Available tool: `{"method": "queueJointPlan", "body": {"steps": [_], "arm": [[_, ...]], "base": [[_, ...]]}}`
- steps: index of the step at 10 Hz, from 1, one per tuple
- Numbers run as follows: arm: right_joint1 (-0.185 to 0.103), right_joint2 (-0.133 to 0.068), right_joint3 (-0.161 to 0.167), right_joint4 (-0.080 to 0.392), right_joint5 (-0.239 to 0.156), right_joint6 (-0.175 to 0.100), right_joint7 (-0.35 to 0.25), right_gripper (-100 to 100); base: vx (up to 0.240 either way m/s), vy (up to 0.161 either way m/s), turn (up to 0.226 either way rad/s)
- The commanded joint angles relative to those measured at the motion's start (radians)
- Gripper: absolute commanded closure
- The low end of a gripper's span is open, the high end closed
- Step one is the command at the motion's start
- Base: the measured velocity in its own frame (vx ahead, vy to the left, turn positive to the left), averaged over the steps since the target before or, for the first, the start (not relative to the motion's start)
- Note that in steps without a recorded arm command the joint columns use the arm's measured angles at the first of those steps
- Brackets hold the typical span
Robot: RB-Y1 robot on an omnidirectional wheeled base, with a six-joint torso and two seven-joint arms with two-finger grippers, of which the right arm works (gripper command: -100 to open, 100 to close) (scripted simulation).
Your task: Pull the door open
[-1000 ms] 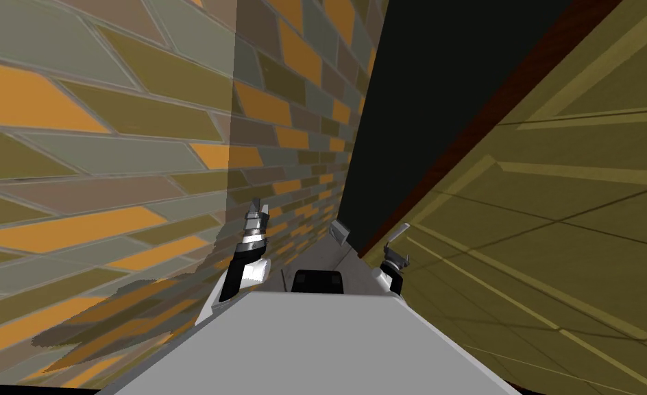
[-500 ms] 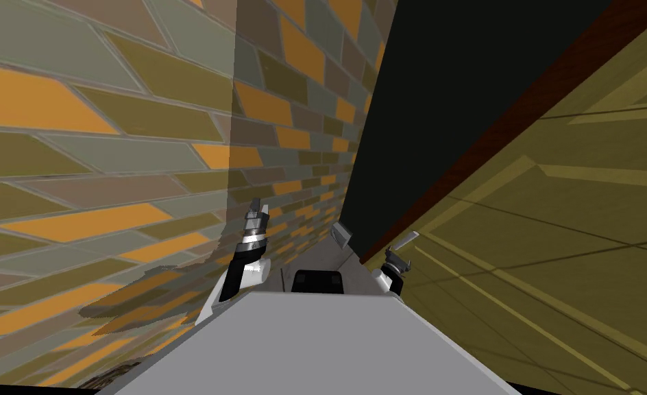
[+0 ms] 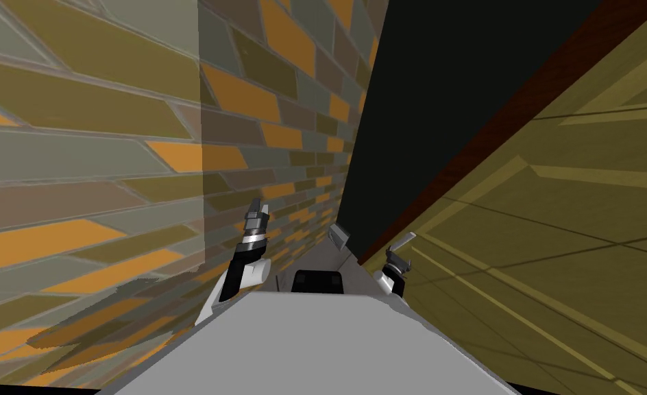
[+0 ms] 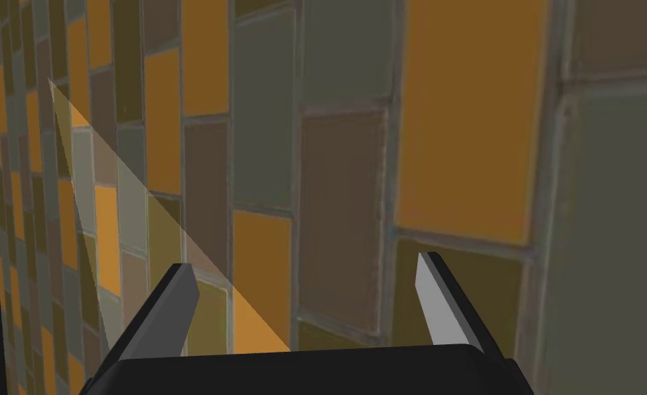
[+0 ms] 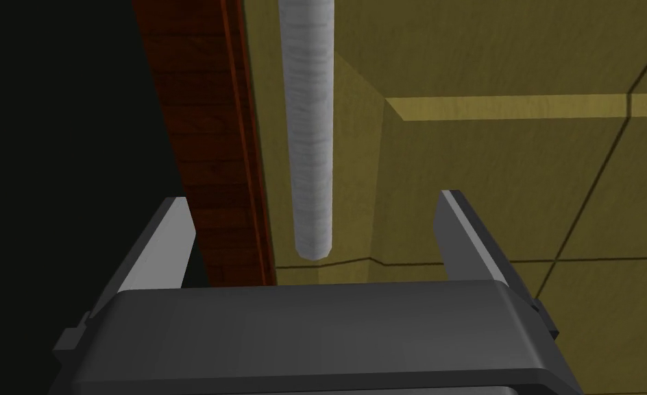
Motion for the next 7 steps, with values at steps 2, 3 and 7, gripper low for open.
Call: {"method": "queueJointPlan", "body": {"steps": [2,3,7], "arm": [[0.003,-0.019,0.007,0.020,0.038,0.004,-0.052,-100],[0.004,-0.028,0.010,0.030,0.059,0.006,-0.078,-100],[0.008,-0.053,0.019,0.055,0.109,0.012,-0.144,-100]], "base": [[0.130,-0.032,-0.135],[0.154,-0.047,-0.132],[0.171,-0.095,-0.103]]}}
